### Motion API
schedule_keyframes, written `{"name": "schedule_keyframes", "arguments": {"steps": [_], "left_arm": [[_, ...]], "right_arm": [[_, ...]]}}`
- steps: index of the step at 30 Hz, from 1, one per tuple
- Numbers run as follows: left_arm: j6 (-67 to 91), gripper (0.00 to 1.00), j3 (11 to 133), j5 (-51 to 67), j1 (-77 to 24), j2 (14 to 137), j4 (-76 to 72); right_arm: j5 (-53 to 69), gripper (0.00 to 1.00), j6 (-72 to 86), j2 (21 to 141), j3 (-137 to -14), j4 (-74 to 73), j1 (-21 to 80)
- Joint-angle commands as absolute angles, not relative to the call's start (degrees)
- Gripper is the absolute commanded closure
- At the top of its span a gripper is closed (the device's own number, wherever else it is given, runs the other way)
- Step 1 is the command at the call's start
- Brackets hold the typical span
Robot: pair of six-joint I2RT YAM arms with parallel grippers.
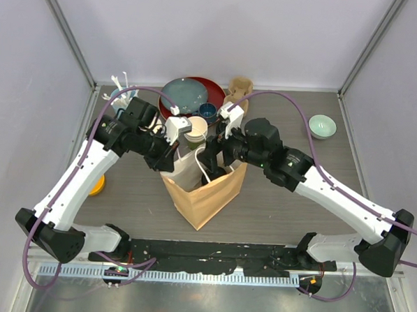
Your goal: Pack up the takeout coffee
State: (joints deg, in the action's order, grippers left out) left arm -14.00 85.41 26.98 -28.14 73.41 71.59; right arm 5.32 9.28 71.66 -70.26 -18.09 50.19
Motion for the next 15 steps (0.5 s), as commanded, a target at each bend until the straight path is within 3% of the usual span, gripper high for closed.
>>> {"name": "schedule_keyframes", "arguments": {"steps": [1,15], "left_arm": [[-15.03,1.00,86.66,26.81,-28.39,73.21,72.69],[-14.68,1.00,86.66,26.28,-28.39,72.86,72.77]], "right_arm": [[10.88,0.14,10.46,69.87,-70.05,-12.40,50.10],[22.59,0.04,12.92,63.46,-75.05,-9.93,50.10]]}}
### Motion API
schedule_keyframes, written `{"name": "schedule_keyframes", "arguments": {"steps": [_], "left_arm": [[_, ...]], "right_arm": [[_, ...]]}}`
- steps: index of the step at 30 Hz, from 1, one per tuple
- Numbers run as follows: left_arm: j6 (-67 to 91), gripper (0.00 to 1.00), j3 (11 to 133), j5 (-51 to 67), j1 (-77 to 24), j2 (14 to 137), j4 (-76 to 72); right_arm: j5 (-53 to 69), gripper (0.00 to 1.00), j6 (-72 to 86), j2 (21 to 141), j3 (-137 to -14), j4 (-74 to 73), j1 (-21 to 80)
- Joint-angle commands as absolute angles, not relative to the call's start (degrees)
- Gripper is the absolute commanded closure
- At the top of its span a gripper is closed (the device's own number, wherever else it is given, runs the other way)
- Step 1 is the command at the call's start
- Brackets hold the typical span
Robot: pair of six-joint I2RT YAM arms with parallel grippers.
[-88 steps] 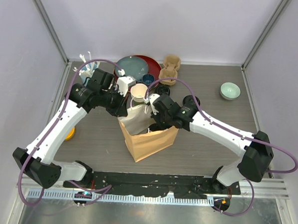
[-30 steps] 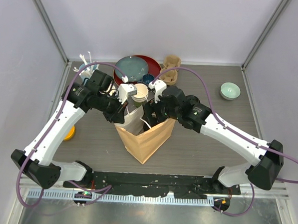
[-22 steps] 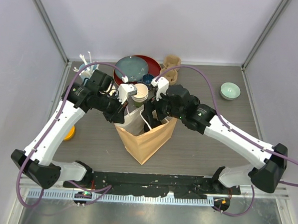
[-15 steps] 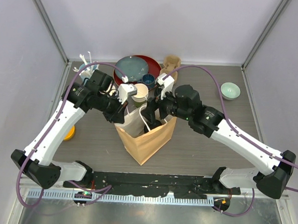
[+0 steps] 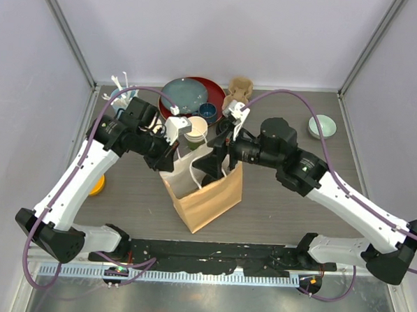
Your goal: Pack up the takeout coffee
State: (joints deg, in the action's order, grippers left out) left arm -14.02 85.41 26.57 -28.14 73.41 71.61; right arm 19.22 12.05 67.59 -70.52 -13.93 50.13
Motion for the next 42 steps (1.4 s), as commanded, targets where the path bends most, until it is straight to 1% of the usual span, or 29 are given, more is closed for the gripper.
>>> {"name": "schedule_keyframes", "arguments": {"steps": [1,2,5,6,7,8,9,10,11,13,14,15,17,20,21,24,27,29,34,35,38,40,42], "left_arm": [[-14.59,1.00,86.57,26.11,-28.39,72.69,72.69],[-14.50,1.00,86.49,25.93,-28.39,72.69,72.69],[-13.71,1.00,86.05,25.14,-28.39,72.25,72.51],[-13.10,1.00,85.70,24.96,-28.39,72.07,72.42],[-12.75,1.00,85.52,24.79,-28.39,71.72,72.16],[-12.57,1.00,85.43,24.61,-28.39,71.46,71.90],[-12.22,1.00,85.34,24.61,-28.39,71.46,71.63],[-11.78,1.00,85.34,24.52,-28.39,71.19,71.63],[-11.52,1.00,85.25,24.52,-28.39,71.10,71.46],[-11.08,1.00,85.17,24.70,-28.39,71.02,71.46],[-10.99,1.00,85.08,24.87,-28.39,70.67,71.37],[-10.90,1.00,85.08,24.79,-28.39,70.58,71.28],[-10.81,1.00,85.17,24.87,-28.39,70.40,71.45],[-10.64,1.00,85.34,24.96,-28.39,70.40,71.46],[-10.63,1.00,85.34,24.96,-28.39,70.40,71.37],[-10.55,1.00,85.17,25.31,-28.39,70.40,71.46],[-10.55,1.00,84.73,25.31,-28.39,70.23,71.46],[-10.46,1.00,84.55,25.40,-28.39,70.31,71.37],[-10.81,1.00,84.38,25.49,-28.39,69.96,71.28],[-10.81,1.00,84.38,25.49,-28.39,70.05,71.37],[-11.07,1.00,84.55,25.49,-28.39,70.05,71.54],[-11.07,1.00,84.55,25.49,-28.30,69.96,71.54],[-11.16,1.00,84.38,25.58,-28.39,70.14,71.63]], "right_arm": [[21.89,0.04,12.92,62.41,-75.49,-10.11,50.10],[21.01,0.04,12.83,61.79,-76.46,-10.46,50.01],[9.01,0.04,12.92,60.82,-79.96,-14.75,49.92],[4.70,0.04,12.83,60.82,-81.11,-19.03,49.75],[-5.61,0.04,12.92,61.08,-82.25,-21.60,49.14],[-9.28,0.04,13.79,61.78,-84.09,-24.06,48.43],[-12.27,0.04,14.23,62.14,-84.63,-28.26,47.56],[-17.87,0.04,14.85,62.57,-84.99,-30.30,45.98],[-19.32,0.06,16.16,62.84,-85.16,-32.32,42.66],[-18.99,0.10,16.52,63.54,-84.03,-35.85,37.82],[-18.38,0.11,16.78,63.72,-82.20,-36.64,33.44],[-17.59,0.14,16.79,63.98,-81.22,-36.82,31.48],[-14.96,0.18,17.14,64.42,-78.59,-36.91,26.75],[-13.11,0.23,16.26,68.19,-76.30,-38.66,22.60],[-12.57,0.32,16.00,69.86,-75.94,-39.02,19.98],[-10.99,0.48,15.12,75.40,-74.53,-38.59,17.59],[-12.91,0.46,14.15,79.01,-74.53,-37.18,17.49],[-11.96,0.46,13.54,81.20,-75.14,-36.22,16.26],[-10.11,0.50,11.78,84.81,-76.55,-36.30,14.86],[-9.85,0.53,11.26,85.34,-76.81,-36.47,14.42],[-8.01,0.58,9.50,87.18,-77.43,-36.65,13.19],[-5.55,0.60,7.48,88.94,-78.31,-36.48,12.75],[-5.80,0.61,5.29,90.60,-79.62,-36.39,12.74]]}}
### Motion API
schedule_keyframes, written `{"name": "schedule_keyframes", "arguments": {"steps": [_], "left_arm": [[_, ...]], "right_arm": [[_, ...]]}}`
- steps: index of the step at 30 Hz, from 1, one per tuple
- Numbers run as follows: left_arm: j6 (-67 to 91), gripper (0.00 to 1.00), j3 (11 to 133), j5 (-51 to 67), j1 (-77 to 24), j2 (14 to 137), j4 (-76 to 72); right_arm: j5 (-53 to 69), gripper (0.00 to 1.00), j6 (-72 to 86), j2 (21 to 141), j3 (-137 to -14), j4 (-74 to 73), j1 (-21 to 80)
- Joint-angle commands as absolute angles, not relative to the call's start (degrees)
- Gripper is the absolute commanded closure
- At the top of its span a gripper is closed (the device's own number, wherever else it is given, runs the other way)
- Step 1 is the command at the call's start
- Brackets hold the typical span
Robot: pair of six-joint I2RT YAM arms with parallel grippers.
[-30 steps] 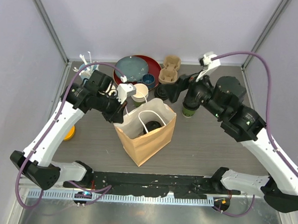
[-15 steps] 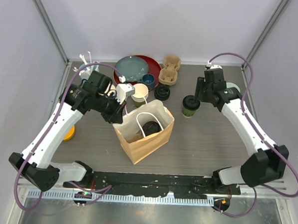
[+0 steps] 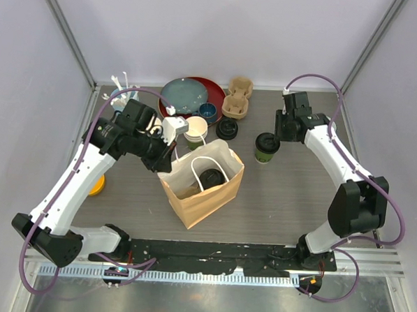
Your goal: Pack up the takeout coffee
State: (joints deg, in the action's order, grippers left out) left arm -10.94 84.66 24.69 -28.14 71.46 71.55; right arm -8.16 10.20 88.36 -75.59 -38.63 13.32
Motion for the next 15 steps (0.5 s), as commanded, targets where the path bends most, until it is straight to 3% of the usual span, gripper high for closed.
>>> {"name": "schedule_keyframes", "arguments": {"steps": [1,15], "left_arm": [[-11.25,1.00,84.38,25.75,-28.39,70.14,71.63],[-11.25,1.00,84.90,25.49,-28.48,70.23,72.25]], "right_arm": [[-5.80,0.61,4.75,91.05,-80.06,-36.65,12.74],[-3.52,0.66,2.81,93.61,-81.13,-38.50,12.57]]}}
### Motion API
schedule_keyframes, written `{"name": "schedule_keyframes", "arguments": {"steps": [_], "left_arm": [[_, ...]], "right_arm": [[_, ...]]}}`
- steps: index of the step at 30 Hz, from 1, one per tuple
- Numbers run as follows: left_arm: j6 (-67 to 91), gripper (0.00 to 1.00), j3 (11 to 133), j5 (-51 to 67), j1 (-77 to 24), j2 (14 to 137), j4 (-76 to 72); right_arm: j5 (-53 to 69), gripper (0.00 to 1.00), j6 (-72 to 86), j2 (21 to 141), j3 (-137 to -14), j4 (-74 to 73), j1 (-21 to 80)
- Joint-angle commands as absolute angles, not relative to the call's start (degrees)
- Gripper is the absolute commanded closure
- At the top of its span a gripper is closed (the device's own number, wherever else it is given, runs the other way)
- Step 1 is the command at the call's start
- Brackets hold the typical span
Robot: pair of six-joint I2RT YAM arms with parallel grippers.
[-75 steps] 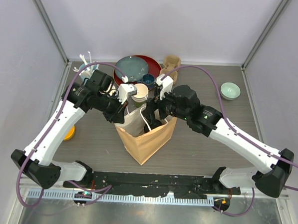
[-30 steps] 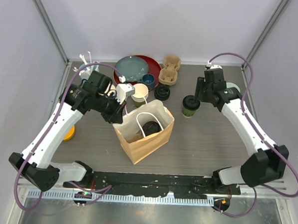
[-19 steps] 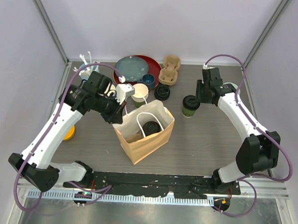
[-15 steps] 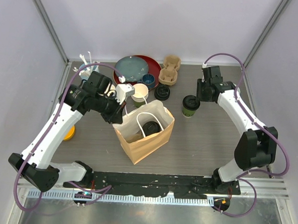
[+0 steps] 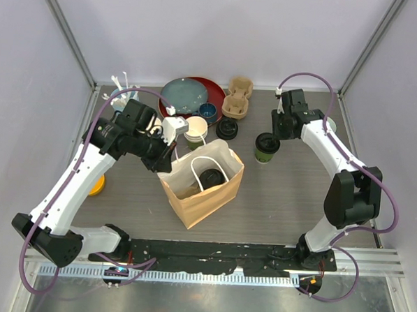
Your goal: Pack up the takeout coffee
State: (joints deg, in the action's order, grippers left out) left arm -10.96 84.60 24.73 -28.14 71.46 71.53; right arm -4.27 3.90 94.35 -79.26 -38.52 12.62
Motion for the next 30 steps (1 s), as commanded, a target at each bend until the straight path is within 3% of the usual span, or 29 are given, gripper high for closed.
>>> {"name": "schedule_keyframes", "arguments": {"steps": [1,6,18,21,22,23,30], "left_arm": [[-11.42,1.00,84.90,25.58,-28.39,70.22,72.25],[-11.60,1.00,85.43,25.40,-28.39,70.40,72.51],[-11.95,1.00,85.52,25.31,-28.39,70.49,72.86],[-11.95,1.00,85.43,25.40,-28.39,70.40,72.86],[-11.95,1.00,85.43,25.31,-28.39,70.40,72.86],[-11.95,1.00,85.43,25.31,-28.39,70.49,72.95],[-11.69,1.00,85.78,24.87,-28.39,70.40,72.69]], "right_arm": [[-3.34,0.66,2.73,93.43,-80.86,-38.58,12.48],[-3.78,0.71,1.94,93.34,-80.07,-39.11,12.57],[-4.13,0.71,0.79,96.24,-81.30,-39.90,12.57],[-3.61,0.80,0.70,96.50,-81.47,-40.16,12.57],[-3.43,0.94,0.62,96.50,-81.65,-40.25,12.57],[-3.34,0.99,0.53,96.33,-81.82,-40.34,12.48],[-5.27,0.99,1.58,92.12,-85.42,-44.38,12.48]]}}
